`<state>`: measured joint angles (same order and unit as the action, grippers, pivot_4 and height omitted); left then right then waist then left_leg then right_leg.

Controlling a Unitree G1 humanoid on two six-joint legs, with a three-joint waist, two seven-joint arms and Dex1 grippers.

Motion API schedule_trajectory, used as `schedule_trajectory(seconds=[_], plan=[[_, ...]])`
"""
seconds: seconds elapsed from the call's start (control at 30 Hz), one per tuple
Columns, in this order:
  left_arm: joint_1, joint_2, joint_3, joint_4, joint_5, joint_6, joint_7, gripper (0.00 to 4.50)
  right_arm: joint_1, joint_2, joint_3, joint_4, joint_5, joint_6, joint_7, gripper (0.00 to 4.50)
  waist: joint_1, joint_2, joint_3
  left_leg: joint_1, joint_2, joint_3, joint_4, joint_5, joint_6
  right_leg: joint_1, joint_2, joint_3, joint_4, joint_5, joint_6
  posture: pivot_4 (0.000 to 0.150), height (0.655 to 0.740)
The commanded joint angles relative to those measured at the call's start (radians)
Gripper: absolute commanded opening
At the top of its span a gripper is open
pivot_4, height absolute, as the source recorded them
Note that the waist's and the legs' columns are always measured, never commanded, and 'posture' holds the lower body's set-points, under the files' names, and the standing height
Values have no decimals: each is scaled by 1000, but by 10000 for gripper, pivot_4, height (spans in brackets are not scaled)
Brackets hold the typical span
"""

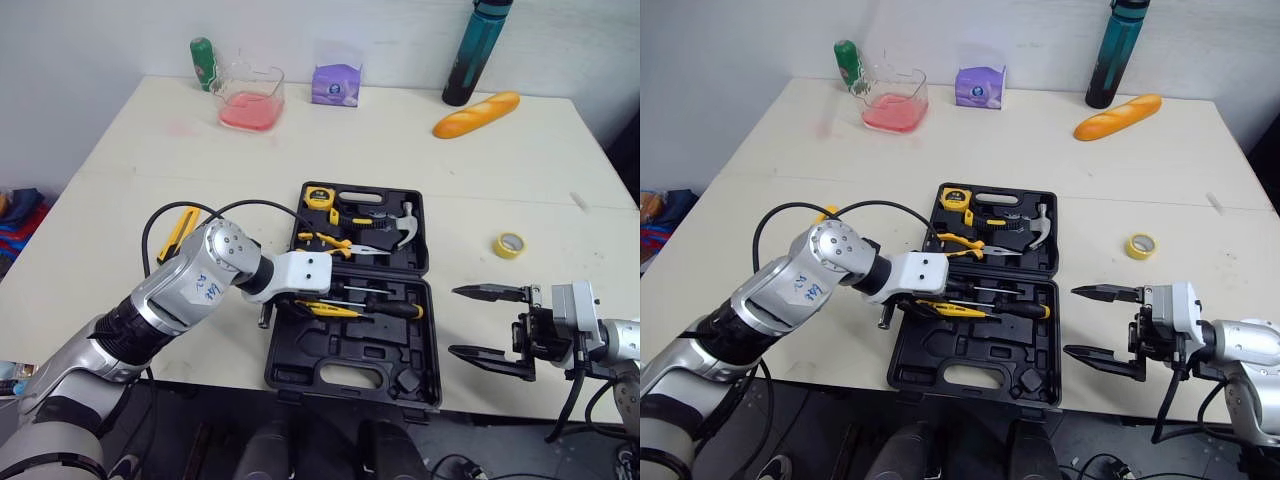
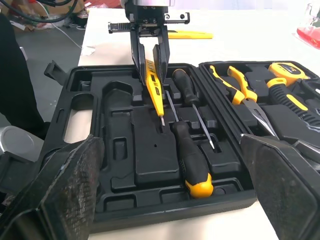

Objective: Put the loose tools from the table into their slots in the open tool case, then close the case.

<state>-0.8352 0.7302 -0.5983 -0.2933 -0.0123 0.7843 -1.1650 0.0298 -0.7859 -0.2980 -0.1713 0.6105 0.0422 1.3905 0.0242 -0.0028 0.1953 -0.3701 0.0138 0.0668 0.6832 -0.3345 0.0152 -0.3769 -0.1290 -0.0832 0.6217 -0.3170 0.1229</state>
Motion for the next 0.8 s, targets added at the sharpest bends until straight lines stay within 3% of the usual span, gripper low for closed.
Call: schedule_trajectory(seconds=[0.03,0.6,0.73,0.77,0.8], plan=[[-17,2,-6,-8,9,-8,-24,5495,12,2,-14,-28,13,-15,-1,45000,0,0,0,0,0,0,0,0,0,0,0,0,0,0,0,1500,7400],[-11,-12,-6,-1,31,14,-17,5495,33,15,-10,-6,10,-59,5,45000,0,0,0,1,0,0,0,0,0,0,0,0,0,0,0,1500,7400],[-4,-53,37,-10,-9,18,2,23462,34,16,-8,-13,10,-57,1,45000,0,0,0,0,0,0,0,0,0,0,0,0,1,0,0,1500,7400],[-5,-54,44,-17,-21,13,-7,26898,34,16,-8,-14,10,-56,0,45000,0,0,0,0,0,0,1,0,0,0,0,0,0,0,0,1500,7400],[-6,-54,49,-21,-29,10,-15,26898,33,16,-7,-16,11,-55,-1,45000,0,0,0,0,0,0,1,0,0,0,0,0,0,0,0,1500,7400]])
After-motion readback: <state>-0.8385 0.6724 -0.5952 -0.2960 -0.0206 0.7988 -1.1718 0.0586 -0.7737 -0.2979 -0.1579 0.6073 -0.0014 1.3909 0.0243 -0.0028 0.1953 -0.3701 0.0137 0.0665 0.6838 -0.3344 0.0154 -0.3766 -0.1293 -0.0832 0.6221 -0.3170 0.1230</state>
